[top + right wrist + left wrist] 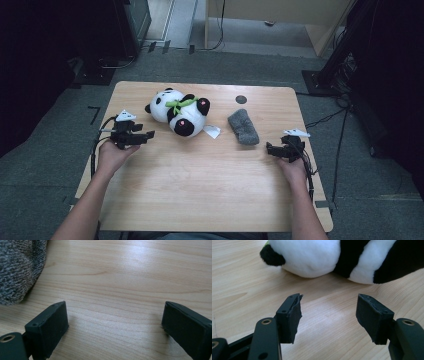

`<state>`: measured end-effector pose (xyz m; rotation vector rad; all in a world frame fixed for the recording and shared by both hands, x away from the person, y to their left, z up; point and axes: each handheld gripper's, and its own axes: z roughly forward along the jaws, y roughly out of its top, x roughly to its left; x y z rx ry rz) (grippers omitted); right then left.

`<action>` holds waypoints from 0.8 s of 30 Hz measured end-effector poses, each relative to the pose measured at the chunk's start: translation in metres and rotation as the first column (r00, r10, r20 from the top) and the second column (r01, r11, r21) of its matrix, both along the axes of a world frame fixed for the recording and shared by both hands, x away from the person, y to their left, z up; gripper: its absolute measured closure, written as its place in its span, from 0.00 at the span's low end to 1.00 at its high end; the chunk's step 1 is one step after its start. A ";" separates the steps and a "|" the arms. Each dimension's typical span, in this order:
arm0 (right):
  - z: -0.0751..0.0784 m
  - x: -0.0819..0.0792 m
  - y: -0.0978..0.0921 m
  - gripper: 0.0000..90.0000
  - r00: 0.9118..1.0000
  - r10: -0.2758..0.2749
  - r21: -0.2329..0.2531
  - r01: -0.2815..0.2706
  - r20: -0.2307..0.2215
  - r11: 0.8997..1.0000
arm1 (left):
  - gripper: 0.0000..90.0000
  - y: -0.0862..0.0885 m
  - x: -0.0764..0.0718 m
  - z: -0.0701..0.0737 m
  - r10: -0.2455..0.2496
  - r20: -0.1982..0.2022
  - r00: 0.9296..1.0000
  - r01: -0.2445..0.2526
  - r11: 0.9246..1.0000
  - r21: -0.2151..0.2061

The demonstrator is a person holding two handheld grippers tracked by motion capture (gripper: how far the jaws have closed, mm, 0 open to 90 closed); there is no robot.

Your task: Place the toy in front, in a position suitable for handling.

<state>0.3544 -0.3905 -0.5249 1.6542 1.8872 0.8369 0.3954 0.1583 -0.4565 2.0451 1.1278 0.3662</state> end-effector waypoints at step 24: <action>0.000 0.000 0.000 0.07 1.000 0.007 -0.002 -0.007 0.001 1.000 | 0.42 -0.031 0.039 0.035 -0.109 -0.004 0.994 0.109 0.994 -0.010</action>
